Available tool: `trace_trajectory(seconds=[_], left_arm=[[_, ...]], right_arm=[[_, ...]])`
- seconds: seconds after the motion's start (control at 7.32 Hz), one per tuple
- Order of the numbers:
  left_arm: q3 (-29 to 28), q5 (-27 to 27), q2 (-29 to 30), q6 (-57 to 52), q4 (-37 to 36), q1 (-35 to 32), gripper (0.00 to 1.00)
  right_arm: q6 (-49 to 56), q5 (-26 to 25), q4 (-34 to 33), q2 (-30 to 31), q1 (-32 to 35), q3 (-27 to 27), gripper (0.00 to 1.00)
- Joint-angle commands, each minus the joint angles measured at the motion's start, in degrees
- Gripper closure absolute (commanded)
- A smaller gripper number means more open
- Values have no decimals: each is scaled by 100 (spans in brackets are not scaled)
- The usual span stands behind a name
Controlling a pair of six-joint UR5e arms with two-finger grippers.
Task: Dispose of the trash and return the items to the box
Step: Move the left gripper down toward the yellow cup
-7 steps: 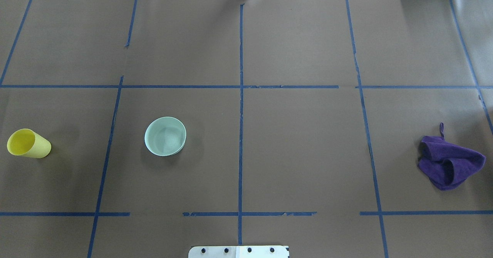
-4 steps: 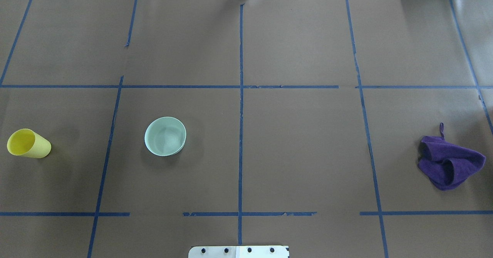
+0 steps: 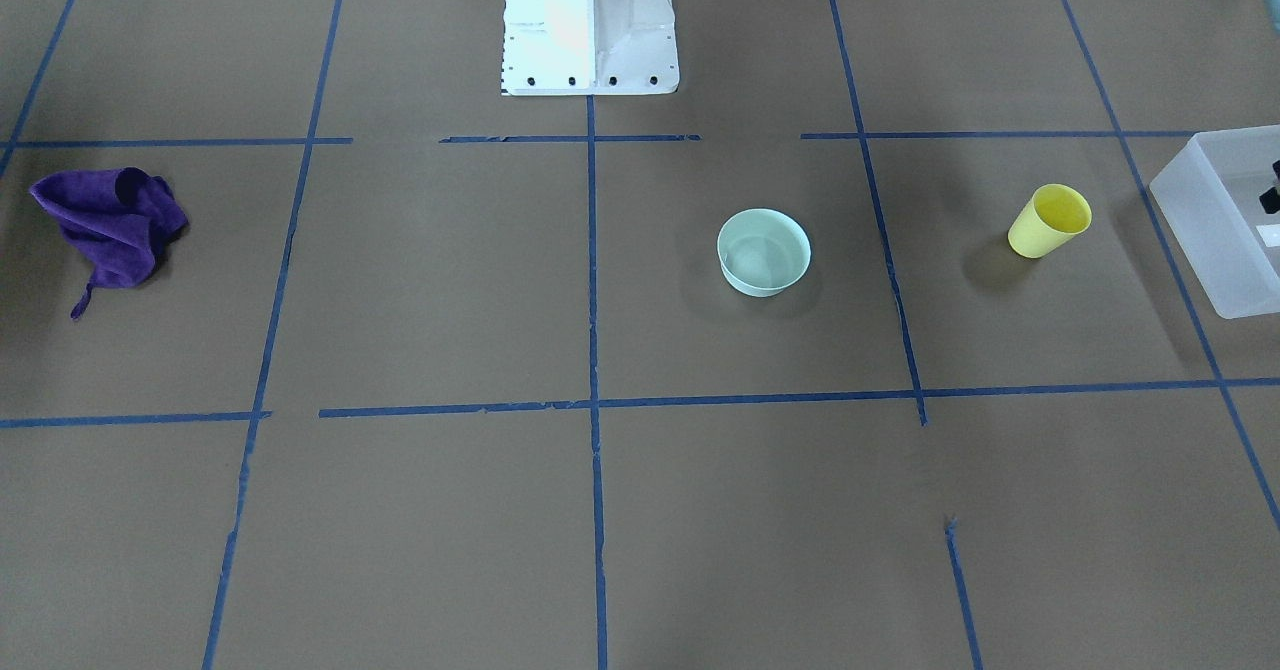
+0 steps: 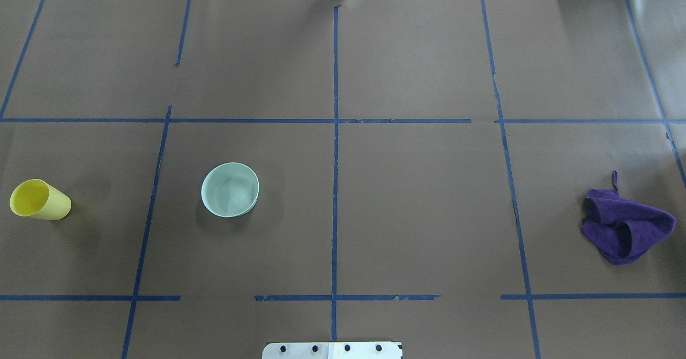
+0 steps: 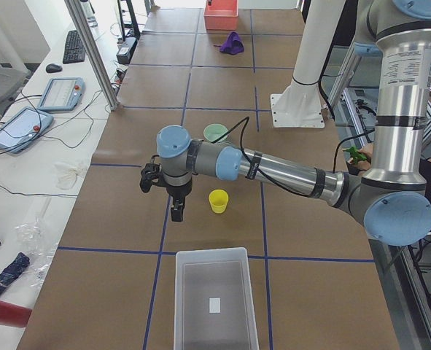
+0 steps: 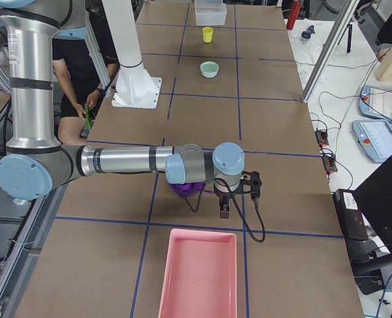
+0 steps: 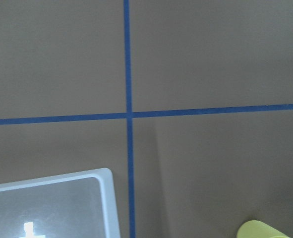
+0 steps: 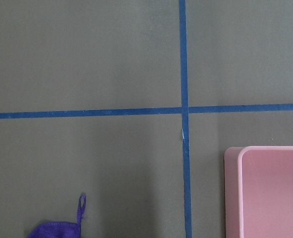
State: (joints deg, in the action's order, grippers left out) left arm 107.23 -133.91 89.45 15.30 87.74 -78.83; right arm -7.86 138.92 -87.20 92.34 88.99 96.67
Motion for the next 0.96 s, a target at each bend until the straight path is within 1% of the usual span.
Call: trace_trajectory(seconds=[0.0, 0.14, 0.27, 0.41, 0.55, 0.68, 0.82], left_arm=[[96, 14, -557, 1084, 1220, 639, 0], [79, 40, -970, 1933, 2255, 1033, 0], [-26, 58, -1261, 2455, 3031, 1367, 0], [-210, 75, -1299, 2878, 3439, 1640, 0], [-473, 319, -1299, 2960, 3765, 1782, 0], [-684, 365, -1290, 3004, 3986, 1793, 0], [-738, 374, -1281, 3031, 4005, 1862, 0]], right_arm=[[-5, 38, -7, -5, -14, 10, 0], [-5, 39, -7, -5, -14, 10, 0], [-5, 39, -7, -5, -14, 10, 0], [-5, 39, -7, -5, -14, 10, 0], [-5, 47, 1, -5, -14, 10, 0], [-5, 39, 1, -5, -14, 10, 0], [-5, 47, 1, -5, -14, 18, 0]])
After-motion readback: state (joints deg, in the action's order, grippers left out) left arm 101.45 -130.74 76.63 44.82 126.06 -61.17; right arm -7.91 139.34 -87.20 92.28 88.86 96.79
